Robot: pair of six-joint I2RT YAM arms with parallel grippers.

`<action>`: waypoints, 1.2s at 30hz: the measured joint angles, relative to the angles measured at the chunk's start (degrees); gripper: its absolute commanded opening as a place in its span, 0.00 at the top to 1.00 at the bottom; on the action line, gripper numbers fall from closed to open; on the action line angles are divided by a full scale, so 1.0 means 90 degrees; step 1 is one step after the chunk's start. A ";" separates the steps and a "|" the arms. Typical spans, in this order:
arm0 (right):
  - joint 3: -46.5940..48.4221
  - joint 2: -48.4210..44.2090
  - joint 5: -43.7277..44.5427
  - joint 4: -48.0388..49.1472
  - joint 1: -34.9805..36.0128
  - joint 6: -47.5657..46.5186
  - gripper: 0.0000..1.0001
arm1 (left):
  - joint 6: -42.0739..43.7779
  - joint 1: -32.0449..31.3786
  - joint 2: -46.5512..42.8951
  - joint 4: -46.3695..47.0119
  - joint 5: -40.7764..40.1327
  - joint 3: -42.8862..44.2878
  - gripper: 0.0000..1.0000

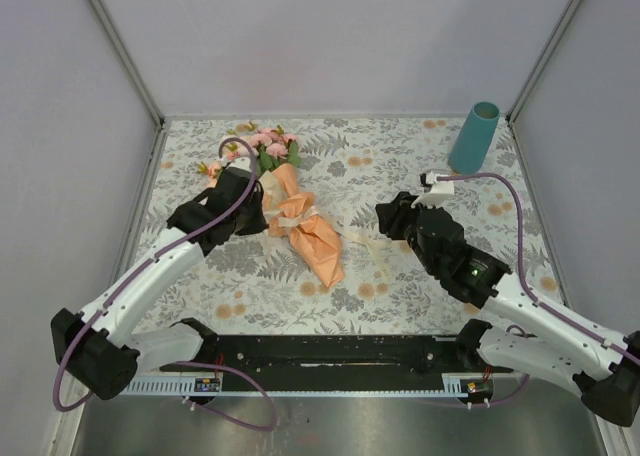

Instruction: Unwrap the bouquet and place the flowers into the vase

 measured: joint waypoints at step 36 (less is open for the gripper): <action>0.3004 0.6120 -0.1583 0.1129 0.0670 0.4082 0.65 | -0.0639 0.2892 0.1503 0.1712 0.2499 0.0267 0.27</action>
